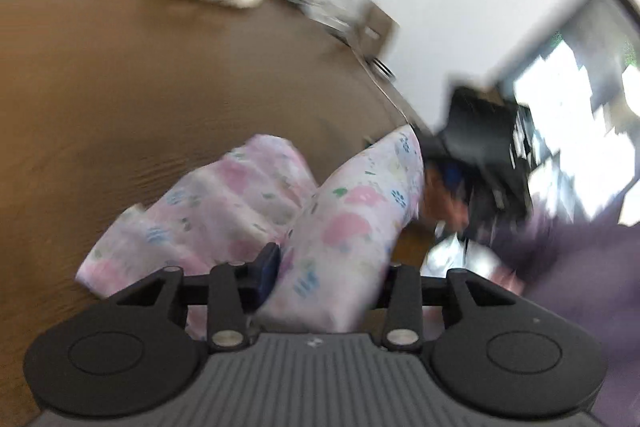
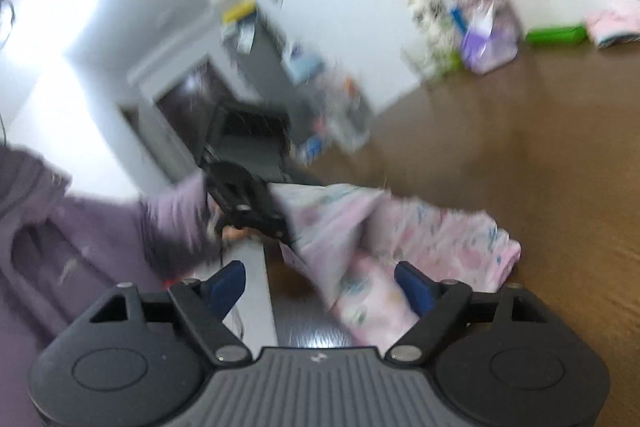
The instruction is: Fold clothes
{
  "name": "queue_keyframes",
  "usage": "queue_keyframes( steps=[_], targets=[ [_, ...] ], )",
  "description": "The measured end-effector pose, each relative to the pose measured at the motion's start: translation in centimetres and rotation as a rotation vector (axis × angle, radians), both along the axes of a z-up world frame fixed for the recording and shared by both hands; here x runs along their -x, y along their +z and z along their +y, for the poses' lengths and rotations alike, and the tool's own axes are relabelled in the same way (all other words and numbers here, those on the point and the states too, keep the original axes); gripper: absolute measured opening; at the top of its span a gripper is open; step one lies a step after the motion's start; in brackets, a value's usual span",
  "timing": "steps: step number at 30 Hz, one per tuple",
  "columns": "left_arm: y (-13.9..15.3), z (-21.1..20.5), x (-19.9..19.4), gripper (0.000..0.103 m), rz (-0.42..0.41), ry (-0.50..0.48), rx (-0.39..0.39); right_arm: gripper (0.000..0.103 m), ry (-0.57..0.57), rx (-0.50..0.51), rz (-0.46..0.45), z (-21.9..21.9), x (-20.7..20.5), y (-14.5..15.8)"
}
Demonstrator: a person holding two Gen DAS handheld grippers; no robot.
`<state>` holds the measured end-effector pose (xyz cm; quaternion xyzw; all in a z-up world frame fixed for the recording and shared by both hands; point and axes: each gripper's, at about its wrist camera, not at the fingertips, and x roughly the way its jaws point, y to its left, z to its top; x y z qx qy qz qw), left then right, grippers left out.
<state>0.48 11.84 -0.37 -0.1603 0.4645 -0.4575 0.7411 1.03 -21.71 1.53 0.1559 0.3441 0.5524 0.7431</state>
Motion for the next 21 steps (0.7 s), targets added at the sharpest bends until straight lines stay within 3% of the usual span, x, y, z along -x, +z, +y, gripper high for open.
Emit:
queue_keyframes(
  steps=[1,2,3,6,8,10,12,15,17,19,21],
  targets=[
    [-0.3,0.5,-0.8,0.052,0.034,0.063,-0.006,0.035,-0.061,0.014,0.071,0.3,-1.0,-0.7],
    [-0.3,1.0,-1.3,0.064,0.054,0.123,-0.013,0.022,-0.124,0.014,0.115,0.5,-1.7,-1.4],
    [-0.1,1.6,-1.6,0.076,0.059,0.19,-0.024,0.025,-0.186,0.015,0.158,0.6,-2.5,-2.1],
    [1.6,3.4,-0.4,0.088,-0.055,0.411,-0.104,0.032,-0.319,0.035,0.154,1.1,-3.1,-2.6],
    [2.4,4.2,0.9,0.103,-0.117,0.534,-0.131,0.047,-0.361,0.063,0.116,1.5,-2.9,-2.0],
    [2.1,4.8,1.1,0.103,-0.078,0.614,-0.121,0.055,-0.373,0.101,0.049,1.9,-2.4,-0.9],
    [1.4,4.9,0.8,0.103,0.039,0.639,-0.104,0.056,-0.387,0.194,-0.026,2.1,-1.8,0.4],
    [0.7,5.1,0.3,0.103,0.094,0.628,-0.047,0.055,-0.367,0.214,-0.019,2.8,-1.2,0.7],
    [0.6,4.7,-0.5,0.103,0.093,0.613,-0.024,0.036,-0.348,0.225,-0.015,3.1,-1.3,0.6],
    [0.4,4.1,-1.4,0.102,0.097,0.581,-0.004,0.034,-0.34,0.233,-0.012,3.2,-1.7,0.7],
    [0.1,3.4,-1.6,0.093,0.104,0.553,0.012,0.033,-0.349,0.241,-0.008,3.1,-1.9,1.0]
  ],
)
